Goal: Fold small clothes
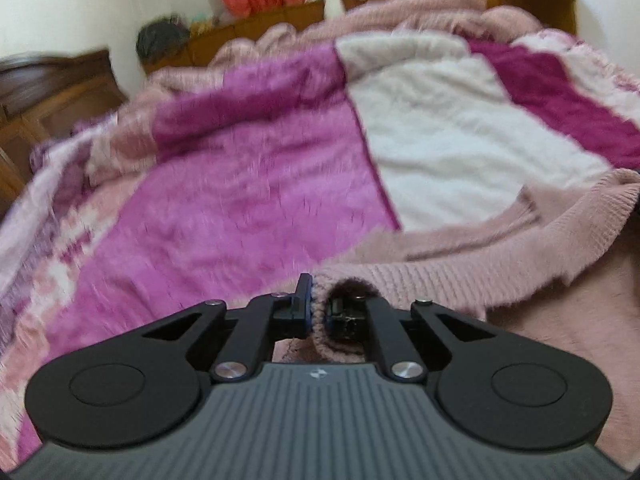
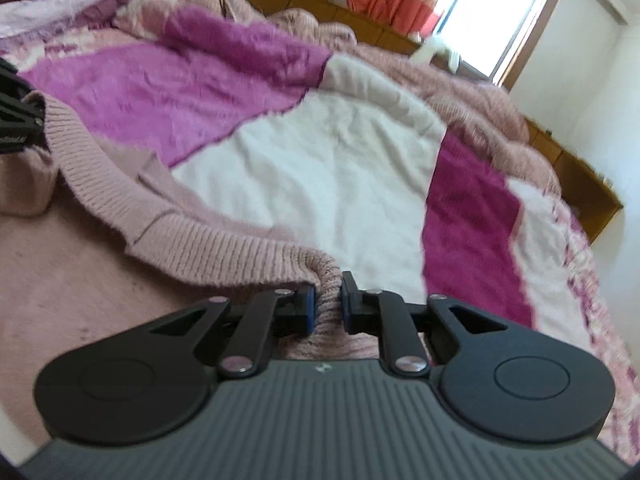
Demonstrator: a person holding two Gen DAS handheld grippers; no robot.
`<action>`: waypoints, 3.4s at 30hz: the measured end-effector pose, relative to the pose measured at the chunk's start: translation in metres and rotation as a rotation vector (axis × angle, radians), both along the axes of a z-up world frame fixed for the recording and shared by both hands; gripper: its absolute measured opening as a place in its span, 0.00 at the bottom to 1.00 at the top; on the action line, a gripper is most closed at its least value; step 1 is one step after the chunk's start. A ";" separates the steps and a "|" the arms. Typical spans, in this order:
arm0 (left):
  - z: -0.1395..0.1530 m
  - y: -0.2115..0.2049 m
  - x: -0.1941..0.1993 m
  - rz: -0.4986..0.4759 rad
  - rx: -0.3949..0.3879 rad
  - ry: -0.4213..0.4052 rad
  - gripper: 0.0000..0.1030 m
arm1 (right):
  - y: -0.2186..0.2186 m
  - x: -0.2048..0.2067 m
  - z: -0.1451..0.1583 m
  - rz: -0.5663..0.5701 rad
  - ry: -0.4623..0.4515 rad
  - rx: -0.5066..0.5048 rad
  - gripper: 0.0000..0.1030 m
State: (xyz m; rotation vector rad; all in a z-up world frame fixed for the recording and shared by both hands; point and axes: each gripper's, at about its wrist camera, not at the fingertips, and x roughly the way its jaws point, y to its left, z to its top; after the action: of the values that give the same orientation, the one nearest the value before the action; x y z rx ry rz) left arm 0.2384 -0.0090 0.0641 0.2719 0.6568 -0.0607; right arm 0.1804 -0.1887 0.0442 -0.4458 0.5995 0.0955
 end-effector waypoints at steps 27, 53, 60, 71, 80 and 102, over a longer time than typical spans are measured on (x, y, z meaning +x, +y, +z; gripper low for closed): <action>0.034 0.021 -0.072 -0.186 -0.087 0.053 0.54 | -0.061 -0.060 0.019 0.049 0.025 0.177 0.62; 0.011 0.074 0.006 0.206 0.004 0.060 0.29 | -0.117 0.017 0.012 -0.354 0.035 0.335 0.16; 0.019 0.086 -0.029 0.172 -0.109 0.095 0.42 | -0.133 -0.034 0.013 -0.332 0.049 0.475 0.59; 0.020 0.080 -0.101 0.230 -0.216 0.207 0.49 | -0.156 -0.082 -0.013 -0.341 0.222 0.888 0.60; 0.012 0.084 -0.115 0.317 -0.248 0.259 0.52 | -0.144 -0.118 -0.031 -0.450 0.191 1.073 0.60; 0.013 0.083 -0.113 0.321 -0.250 0.277 0.53 | -0.140 -0.111 -0.043 -0.561 0.104 1.198 0.62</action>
State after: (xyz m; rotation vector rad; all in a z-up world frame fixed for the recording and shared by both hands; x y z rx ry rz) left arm 0.1256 0.0741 0.0770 -0.0875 0.9518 0.1290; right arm 0.0691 -0.3286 0.0014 0.8921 0.6448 -0.0674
